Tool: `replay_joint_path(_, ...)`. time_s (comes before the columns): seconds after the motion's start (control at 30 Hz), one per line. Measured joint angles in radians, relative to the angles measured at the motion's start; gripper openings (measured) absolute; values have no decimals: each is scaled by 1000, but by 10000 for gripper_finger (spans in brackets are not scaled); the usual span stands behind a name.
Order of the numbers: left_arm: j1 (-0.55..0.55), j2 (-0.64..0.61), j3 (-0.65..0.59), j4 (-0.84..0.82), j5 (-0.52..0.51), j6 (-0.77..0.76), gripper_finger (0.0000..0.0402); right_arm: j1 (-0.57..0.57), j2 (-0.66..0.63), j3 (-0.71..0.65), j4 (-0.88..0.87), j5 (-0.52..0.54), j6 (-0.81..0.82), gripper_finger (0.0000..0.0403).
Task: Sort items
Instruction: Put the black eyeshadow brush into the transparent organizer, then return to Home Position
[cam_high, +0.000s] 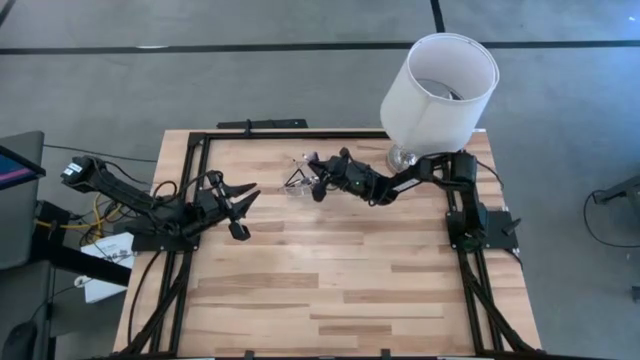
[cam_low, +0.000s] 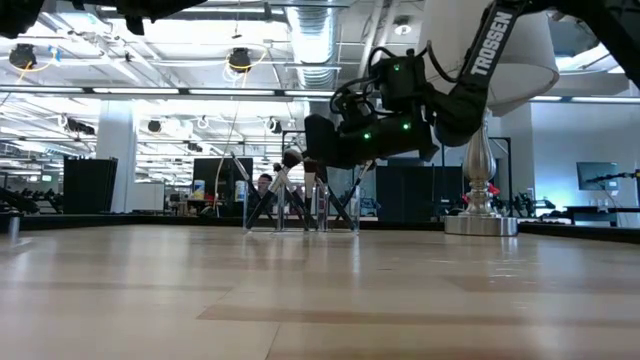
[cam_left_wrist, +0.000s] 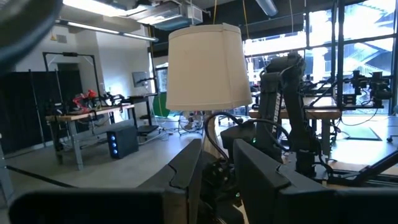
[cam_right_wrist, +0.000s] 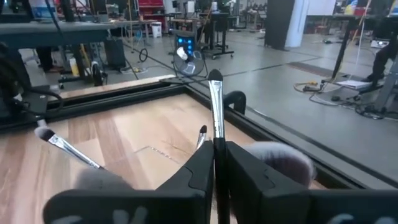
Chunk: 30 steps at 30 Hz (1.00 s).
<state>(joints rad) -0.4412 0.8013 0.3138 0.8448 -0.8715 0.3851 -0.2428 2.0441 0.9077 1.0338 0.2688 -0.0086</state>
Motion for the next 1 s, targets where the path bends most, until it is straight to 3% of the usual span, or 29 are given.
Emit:
replay_joint_path(0.43, 0, 0, 0, -3, 0, 0, 90, 6, -78, 0, -55, -1, -48, 83)
replay_joint_path(0.7, -2, 0, 0, -18, -7, 0, 90, 85, -310, 0, -180, -5, -90, 111)
replay_joint_path(0.77, -10, -7, 0, -21, -76, 27, 90, 119, -415, 0, -305, -5, -140, 112)
replay_joint_path(0.93, -52, -86, 0, -20, -407, 190, 90, 223, -732, 0, -765, 22, -283, 112)
replay_joint_path(1.0, -80, -136, 0, -19, -451, 217, 90, 261, -856, 0, -939, 53, -270, 108)
